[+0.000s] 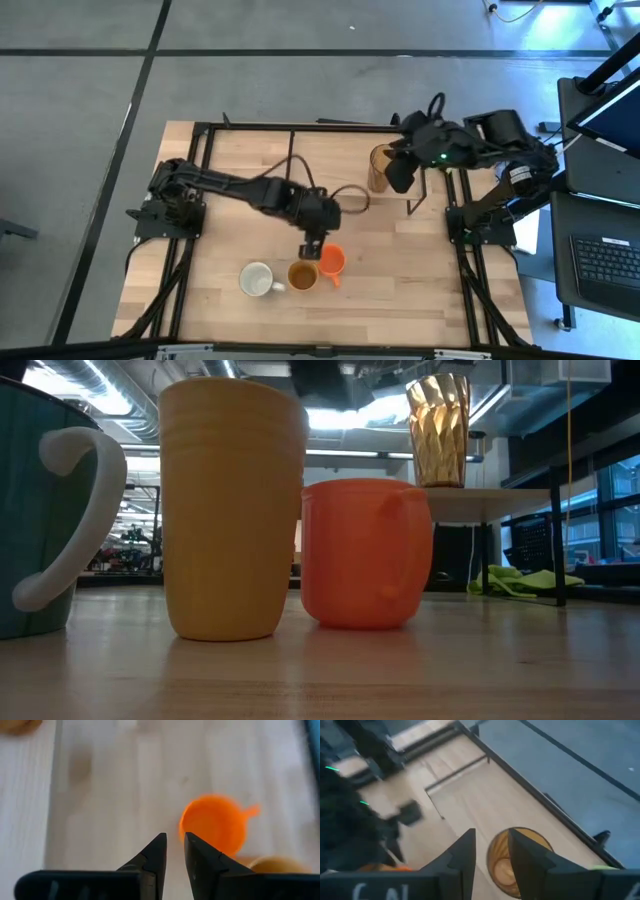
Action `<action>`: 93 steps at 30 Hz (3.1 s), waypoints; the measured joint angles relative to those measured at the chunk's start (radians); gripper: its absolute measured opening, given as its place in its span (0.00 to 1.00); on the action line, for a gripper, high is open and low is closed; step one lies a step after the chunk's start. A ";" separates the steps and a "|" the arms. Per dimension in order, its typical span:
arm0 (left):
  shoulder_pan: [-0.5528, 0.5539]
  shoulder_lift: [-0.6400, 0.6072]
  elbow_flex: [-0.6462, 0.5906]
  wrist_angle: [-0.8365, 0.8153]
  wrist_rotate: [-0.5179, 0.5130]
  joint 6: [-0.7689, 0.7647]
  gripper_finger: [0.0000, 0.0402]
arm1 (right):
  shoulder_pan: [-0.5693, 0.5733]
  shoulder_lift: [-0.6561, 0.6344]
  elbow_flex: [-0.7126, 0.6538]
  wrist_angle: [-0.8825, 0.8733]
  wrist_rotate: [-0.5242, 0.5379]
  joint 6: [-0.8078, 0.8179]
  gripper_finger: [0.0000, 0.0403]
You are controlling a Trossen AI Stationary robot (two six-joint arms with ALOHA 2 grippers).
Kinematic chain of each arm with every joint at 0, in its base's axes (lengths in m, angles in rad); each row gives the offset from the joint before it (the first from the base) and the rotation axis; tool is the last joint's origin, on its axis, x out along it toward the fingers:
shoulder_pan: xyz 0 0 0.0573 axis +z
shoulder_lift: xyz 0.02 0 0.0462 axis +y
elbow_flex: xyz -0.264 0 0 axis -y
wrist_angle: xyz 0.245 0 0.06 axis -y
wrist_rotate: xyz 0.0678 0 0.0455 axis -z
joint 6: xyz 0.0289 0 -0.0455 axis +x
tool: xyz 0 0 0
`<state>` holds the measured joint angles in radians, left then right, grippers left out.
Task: Stack small to large cups/mugs on shelf
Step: Put the brown cup on the shelf
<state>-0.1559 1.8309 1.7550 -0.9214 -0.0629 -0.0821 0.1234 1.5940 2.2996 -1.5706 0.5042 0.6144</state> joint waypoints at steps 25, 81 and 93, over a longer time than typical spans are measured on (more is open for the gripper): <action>0.271 0.016 -0.075 0.359 0.020 -0.281 0.07 | 0.494 -0.072 -0.035 0.001 0.446 0.574 0.19; 0.373 0.147 -0.270 1.071 0.243 -0.383 0.07 | 0.586 -0.071 -0.917 0.586 0.403 1.382 0.02; 0.376 0.119 -0.266 0.944 0.238 -0.282 0.07 | 0.574 -0.071 -0.916 0.320 0.344 1.433 0.02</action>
<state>0.2202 1.9501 1.4895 0.0226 0.1750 -0.3637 0.6973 1.5230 1.3834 -1.2503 0.8487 2.0477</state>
